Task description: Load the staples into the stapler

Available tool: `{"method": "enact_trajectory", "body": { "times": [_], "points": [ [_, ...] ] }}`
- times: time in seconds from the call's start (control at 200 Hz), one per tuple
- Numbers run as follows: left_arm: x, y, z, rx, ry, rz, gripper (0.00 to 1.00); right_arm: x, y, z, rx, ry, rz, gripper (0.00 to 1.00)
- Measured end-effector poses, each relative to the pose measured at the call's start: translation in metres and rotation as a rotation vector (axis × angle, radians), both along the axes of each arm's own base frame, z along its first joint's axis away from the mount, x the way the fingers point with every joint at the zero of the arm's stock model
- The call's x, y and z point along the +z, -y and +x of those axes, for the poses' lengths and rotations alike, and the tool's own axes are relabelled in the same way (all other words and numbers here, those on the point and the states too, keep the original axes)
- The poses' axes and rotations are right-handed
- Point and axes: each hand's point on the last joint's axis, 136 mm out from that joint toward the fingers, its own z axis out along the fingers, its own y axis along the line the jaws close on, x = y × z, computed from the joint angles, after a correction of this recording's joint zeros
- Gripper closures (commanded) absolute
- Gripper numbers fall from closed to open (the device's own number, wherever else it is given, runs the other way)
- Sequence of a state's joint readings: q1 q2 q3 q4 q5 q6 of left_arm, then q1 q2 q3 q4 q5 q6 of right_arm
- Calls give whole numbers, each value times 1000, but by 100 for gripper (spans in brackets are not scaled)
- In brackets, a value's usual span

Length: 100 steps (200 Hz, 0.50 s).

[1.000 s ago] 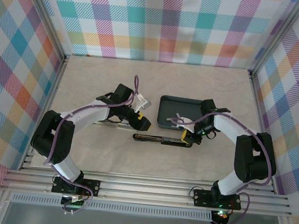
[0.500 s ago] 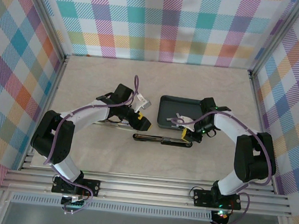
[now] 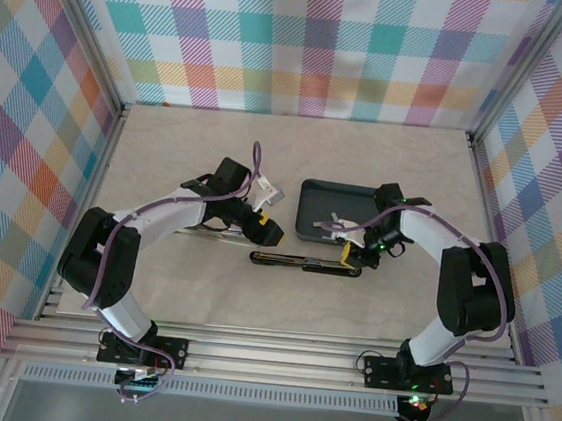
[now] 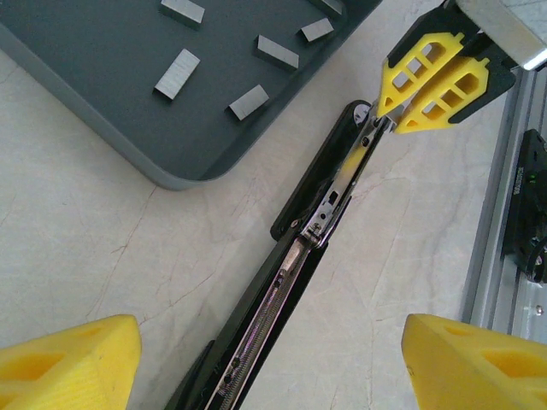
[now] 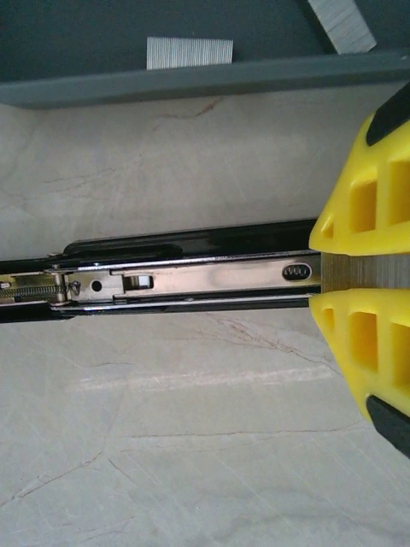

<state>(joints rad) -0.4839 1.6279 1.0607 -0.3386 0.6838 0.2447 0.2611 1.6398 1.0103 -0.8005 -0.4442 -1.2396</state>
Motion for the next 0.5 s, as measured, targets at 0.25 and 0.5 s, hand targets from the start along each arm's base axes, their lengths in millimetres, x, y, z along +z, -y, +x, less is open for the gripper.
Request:
{"method": "enact_trajectory", "body": {
  "times": [0.25,0.5],
  "points": [
    [0,0,0,-5,5,1,20,-3,1,-1,1,-11,-11,87],
    [0,0,0,-4,5,1,20,-3,2,0,0,-8,-16,87]
  ]
}}
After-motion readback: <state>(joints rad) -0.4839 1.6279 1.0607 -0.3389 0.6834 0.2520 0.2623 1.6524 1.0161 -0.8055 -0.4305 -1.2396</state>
